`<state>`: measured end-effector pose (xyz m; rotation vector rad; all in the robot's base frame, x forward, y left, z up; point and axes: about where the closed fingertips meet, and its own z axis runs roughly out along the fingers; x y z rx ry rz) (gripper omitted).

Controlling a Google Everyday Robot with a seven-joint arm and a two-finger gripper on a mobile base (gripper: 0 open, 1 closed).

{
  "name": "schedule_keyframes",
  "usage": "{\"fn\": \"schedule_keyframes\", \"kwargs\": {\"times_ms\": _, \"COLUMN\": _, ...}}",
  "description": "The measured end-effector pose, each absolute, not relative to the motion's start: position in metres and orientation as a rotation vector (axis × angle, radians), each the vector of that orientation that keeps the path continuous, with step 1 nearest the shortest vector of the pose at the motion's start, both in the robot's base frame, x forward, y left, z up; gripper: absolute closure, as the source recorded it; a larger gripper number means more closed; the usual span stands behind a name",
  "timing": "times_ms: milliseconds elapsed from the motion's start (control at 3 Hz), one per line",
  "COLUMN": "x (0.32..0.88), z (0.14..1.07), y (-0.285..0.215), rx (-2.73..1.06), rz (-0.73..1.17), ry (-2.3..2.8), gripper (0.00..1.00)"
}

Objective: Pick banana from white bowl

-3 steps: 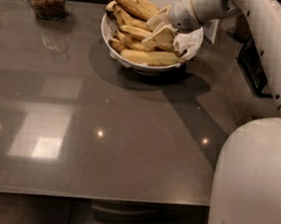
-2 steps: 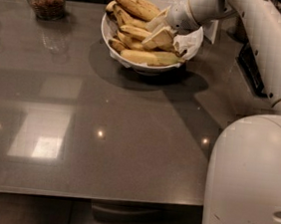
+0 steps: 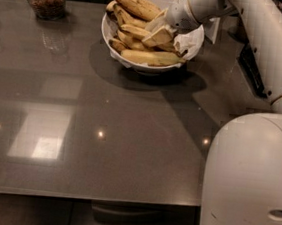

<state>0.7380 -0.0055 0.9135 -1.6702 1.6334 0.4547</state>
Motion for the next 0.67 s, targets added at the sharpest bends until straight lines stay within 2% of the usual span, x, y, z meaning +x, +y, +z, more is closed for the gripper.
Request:
{"fn": "schedule_keyframes", "kwargs": {"times_ms": 333, "x": 0.724, "z": 0.934, "y": 0.002, "rx": -1.71, "rz": 0.448, "ry": 1.611, "gripper": 1.0}}
{"fn": "schedule_keyframes", "kwargs": {"times_ms": 667, "x": 0.706, "z": 0.955, "y": 0.005, "rx": -1.745, "rz": 0.442, "ry": 1.592, "gripper": 1.0}}
